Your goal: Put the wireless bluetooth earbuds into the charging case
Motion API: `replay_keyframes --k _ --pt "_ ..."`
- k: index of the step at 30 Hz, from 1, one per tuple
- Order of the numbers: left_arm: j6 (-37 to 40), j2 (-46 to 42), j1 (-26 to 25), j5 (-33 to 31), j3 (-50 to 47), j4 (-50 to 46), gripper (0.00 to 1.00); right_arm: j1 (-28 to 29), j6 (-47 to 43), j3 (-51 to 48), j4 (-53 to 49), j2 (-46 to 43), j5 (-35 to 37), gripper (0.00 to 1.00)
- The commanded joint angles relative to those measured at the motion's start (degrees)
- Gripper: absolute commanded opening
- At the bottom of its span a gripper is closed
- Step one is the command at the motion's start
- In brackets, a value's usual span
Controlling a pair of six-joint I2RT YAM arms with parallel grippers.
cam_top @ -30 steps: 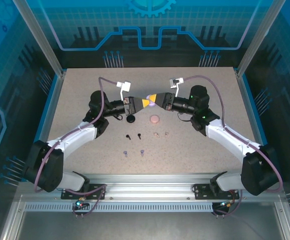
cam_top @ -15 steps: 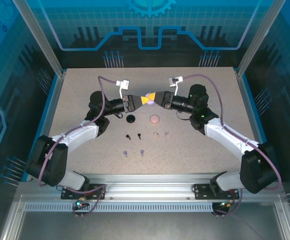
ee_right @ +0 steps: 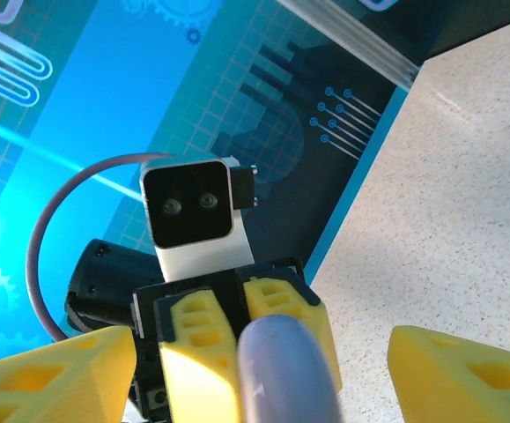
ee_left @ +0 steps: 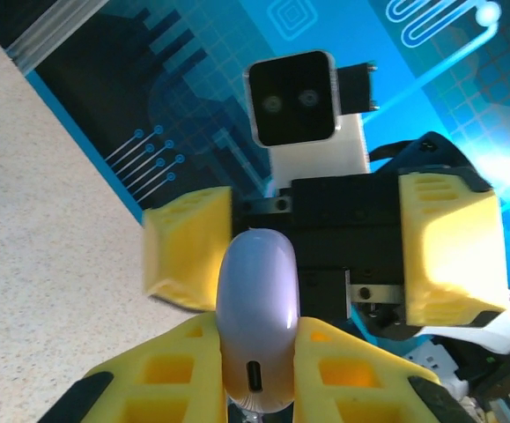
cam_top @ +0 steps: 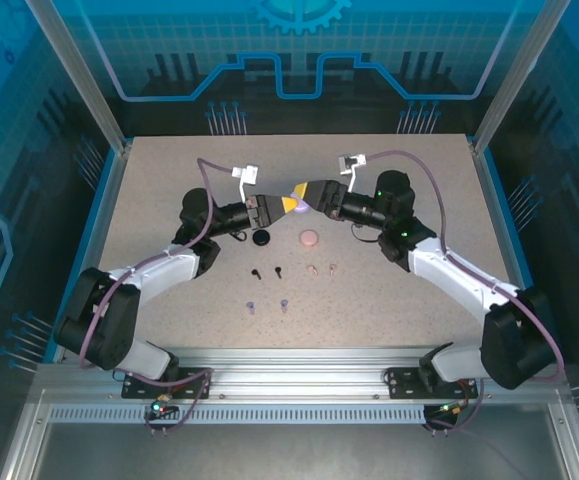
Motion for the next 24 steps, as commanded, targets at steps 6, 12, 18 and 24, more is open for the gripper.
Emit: replay_keyframes --k 6,12,18,24 --pt "11.10 -5.52 -0.10 -5.29 -1.25 -10.62 0.00 0.98 -17.78 -0.07 -26.47 -13.37 13.62 0.81" --pt "16.87 -8.12 -0.10 -6.10 -0.79 -17.62 0.00 5.63 -29.43 3.56 -37.31 -13.18 19.02 0.81" --pt "19.50 -9.68 -0.35 -5.19 -0.37 -21.34 0.00 8.45 -31.43 5.78 -36.38 -9.20 21.62 0.80" --pt "21.22 -10.50 -1.24 -4.91 -0.22 -23.82 0.00 8.74 -30.77 7.57 -33.96 -6.06 21.23 0.80"
